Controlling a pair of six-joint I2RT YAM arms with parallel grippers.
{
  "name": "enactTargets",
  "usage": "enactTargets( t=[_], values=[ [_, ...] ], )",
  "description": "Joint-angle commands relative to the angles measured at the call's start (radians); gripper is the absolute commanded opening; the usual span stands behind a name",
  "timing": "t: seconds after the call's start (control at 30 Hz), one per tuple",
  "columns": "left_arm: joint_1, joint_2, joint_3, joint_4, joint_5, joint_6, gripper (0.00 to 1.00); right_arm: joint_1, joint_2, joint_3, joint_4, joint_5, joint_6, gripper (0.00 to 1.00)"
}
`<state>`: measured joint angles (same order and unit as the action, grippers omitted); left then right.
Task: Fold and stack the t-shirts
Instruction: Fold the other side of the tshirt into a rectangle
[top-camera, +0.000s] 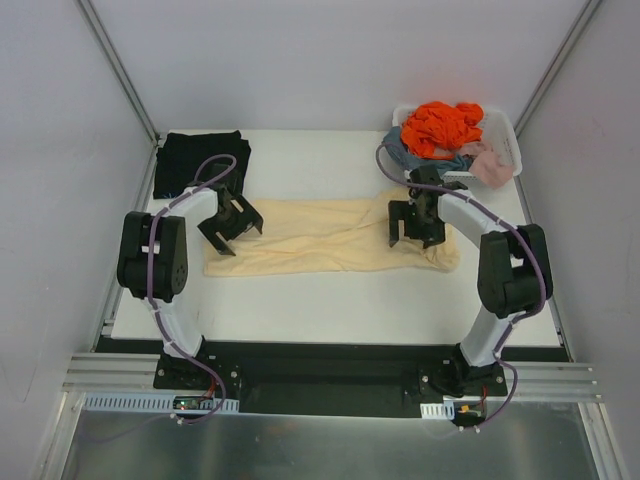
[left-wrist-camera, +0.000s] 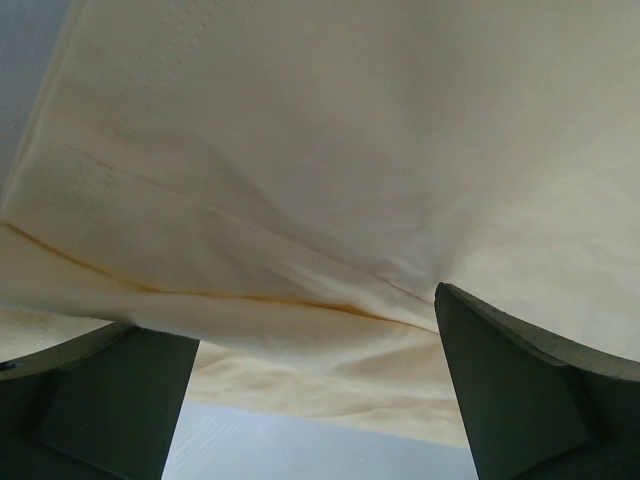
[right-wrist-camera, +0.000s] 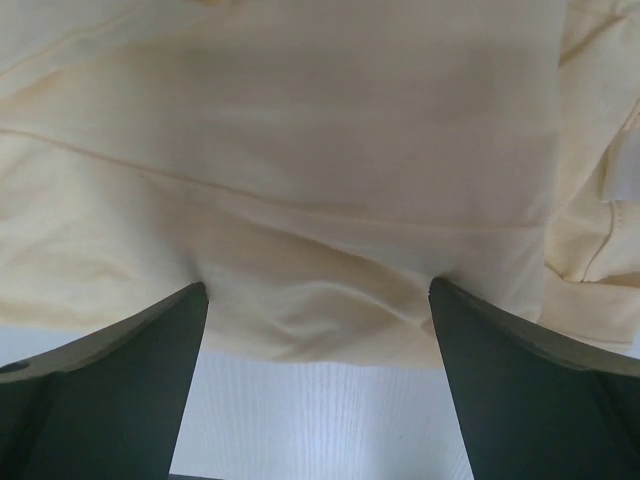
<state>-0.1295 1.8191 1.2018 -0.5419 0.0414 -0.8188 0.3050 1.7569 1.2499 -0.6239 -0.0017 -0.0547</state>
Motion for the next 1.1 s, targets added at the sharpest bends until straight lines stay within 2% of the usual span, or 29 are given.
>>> enactTargets(
  t=[0.0, 0.23, 0.37, 0.53, 0.63, 0.77, 0.87, 1.03, 1.07],
  values=[
    [0.056, 0.032, 0.045, 0.007, -0.037, 0.001, 0.99, -0.075, 0.041, -0.027, 0.055, -0.083, 0.052, 0.97],
    [0.113, 0.043, 0.004, 0.005, -0.035, -0.002, 0.99, -0.167, 0.033, -0.124, 0.017, -0.092, 0.078, 0.97],
    [0.113, -0.003, -0.117, 0.003, 0.032, 0.015, 0.99, -0.168, 0.003, -0.168, -0.011, -0.077, 0.078, 0.97],
    [0.113, -0.217, -0.338, -0.049, 0.015, 0.004, 0.99, -0.168, -0.103, -0.247, -0.077, -0.02, 0.076, 0.97],
    [0.114, -0.348, -0.401, -0.093, 0.014, 0.006, 0.99, -0.168, -0.164, -0.277, -0.123, -0.004, 0.07, 0.97],
    [0.114, -0.472, -0.392, -0.11, 0.04, 0.024, 0.99, -0.164, -0.258, -0.271, -0.148, -0.032, 0.037, 0.97],
    [0.113, -0.503, -0.337, -0.118, 0.037, 0.044, 0.99, -0.129, -0.303, -0.209, -0.148, -0.087, -0.003, 0.97],
    [0.114, -0.508, -0.245, -0.13, -0.021, 0.07, 0.99, 0.026, -0.237, -0.057, -0.1, -0.116, -0.036, 0.97],
    [0.114, -0.501, -0.232, -0.136, -0.035, 0.078, 0.99, 0.043, -0.182, -0.029, -0.096, -0.122, -0.03, 0.97]
  ],
)
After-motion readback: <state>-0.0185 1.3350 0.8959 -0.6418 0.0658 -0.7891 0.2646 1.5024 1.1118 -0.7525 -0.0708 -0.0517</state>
